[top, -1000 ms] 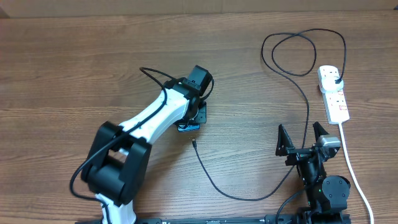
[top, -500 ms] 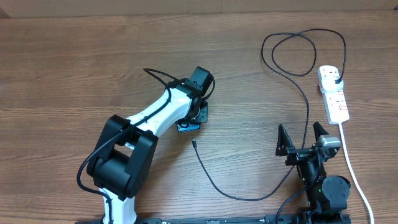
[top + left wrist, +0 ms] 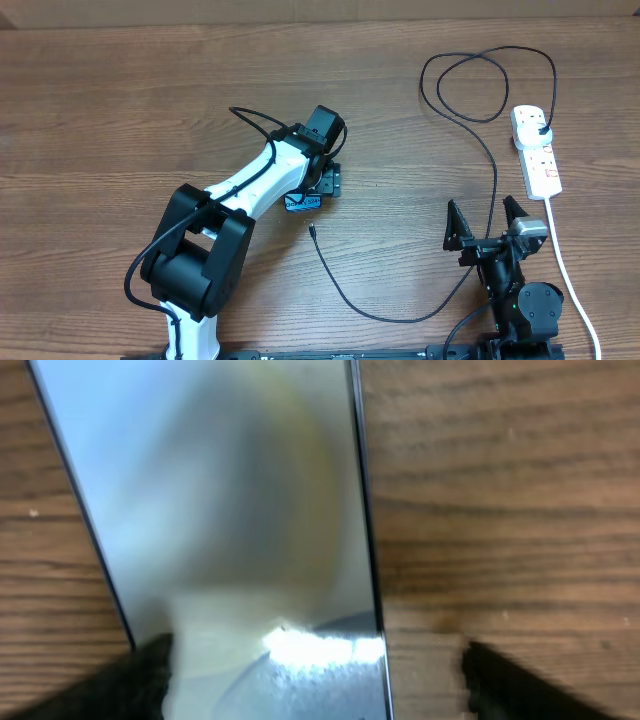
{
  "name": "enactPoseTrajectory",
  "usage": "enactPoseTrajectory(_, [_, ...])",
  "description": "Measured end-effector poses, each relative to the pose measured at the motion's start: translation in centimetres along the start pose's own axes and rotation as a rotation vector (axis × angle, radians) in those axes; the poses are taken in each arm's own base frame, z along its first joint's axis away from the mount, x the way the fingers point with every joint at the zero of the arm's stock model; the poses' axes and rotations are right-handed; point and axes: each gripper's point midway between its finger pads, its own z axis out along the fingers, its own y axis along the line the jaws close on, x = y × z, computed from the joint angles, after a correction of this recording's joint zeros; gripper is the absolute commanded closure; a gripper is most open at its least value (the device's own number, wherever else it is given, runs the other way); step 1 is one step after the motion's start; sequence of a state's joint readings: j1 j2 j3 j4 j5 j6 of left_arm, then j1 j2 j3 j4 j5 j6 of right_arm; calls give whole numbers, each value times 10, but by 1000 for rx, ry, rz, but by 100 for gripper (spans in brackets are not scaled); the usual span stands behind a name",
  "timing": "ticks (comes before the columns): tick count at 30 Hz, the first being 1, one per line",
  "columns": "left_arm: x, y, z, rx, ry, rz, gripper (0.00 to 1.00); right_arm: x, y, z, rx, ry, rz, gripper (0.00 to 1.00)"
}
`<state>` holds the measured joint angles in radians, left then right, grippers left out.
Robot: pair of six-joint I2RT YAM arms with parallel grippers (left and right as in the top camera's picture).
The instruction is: Plug charger to phone and switch on socket
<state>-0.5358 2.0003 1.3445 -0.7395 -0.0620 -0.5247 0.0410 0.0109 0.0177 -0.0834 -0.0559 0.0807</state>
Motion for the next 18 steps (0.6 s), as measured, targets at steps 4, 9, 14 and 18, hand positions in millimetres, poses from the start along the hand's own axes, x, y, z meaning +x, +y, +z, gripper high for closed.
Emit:
enactPoseTrajectory(4, [-10,4,3,-30,-45,1,0,0,0,0,0,0,0,0])
enactPoseTrajectory(9, [-21,8,5,-63,-96,-8,0,0,0,0,0,0,0,0])
enactPoseTrajectory(14, [-27,10,5,-75,-126,-33,0,0,0,0,0,0,0,0])
enactPoseTrajectory(18, [-26,12,5,-84,-124,-53,1,0,0,0,0,0,0,0])
